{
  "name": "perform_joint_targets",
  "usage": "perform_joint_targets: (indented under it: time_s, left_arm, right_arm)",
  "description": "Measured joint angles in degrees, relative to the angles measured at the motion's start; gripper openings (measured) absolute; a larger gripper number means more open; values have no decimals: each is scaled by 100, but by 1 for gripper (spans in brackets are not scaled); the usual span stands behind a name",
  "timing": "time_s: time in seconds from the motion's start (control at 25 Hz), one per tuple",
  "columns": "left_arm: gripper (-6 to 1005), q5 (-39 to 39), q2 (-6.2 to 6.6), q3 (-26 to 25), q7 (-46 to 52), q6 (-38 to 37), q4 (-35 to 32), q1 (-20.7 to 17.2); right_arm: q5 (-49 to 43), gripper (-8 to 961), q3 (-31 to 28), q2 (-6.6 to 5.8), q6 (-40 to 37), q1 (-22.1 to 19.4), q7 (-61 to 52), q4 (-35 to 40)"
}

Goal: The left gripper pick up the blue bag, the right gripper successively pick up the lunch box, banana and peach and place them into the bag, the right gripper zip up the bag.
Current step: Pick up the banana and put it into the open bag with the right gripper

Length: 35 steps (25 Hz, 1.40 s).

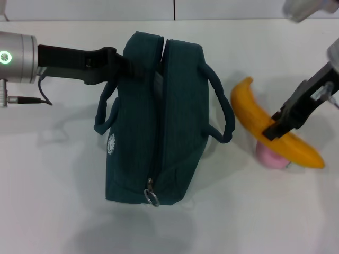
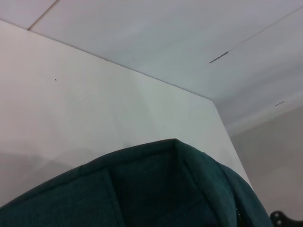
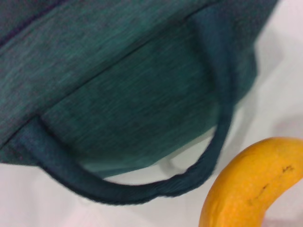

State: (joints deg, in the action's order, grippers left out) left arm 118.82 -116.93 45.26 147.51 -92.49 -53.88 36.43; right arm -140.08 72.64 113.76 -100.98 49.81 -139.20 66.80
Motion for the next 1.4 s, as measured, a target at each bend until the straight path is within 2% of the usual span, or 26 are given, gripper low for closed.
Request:
perform_joint_targets:
  time_s: [0.48, 0.68, 0.8, 1.04, 1.24, 1.4]
  left_arm:
    - [46, -232, -17, 0, 20, -28, 0, -70]
    - [46, -400, -7, 0, 21, -52, 5, -112]
    - [46, -444, -31, 0, 11, -52, 7, -118]
    - [46, -448, -25, 0, 18, -52, 9, -120]
    - [46, -449, -12, 0, 4, -50, 26, -132]
    - [46, -450, 0, 0, -8, -49, 125, -143]
  right_arm:
    - [236, 400, -1463, -96, -271, -405, 256, 1146]
    - [1307, 399, -1985, -76, -279, -638, 518, 1531]
    - [2145, 399, -2143, -14, -224, -822, 800, 1673]
    - [3621, 398, -2078, 179, 181, -1169, 1749, 1575]
    - [5082, 397, -1601, 192, 805, -1540, 2981, 935]
    - [5959, 398, -1297, 194, 907, -1655, 3960, 144]
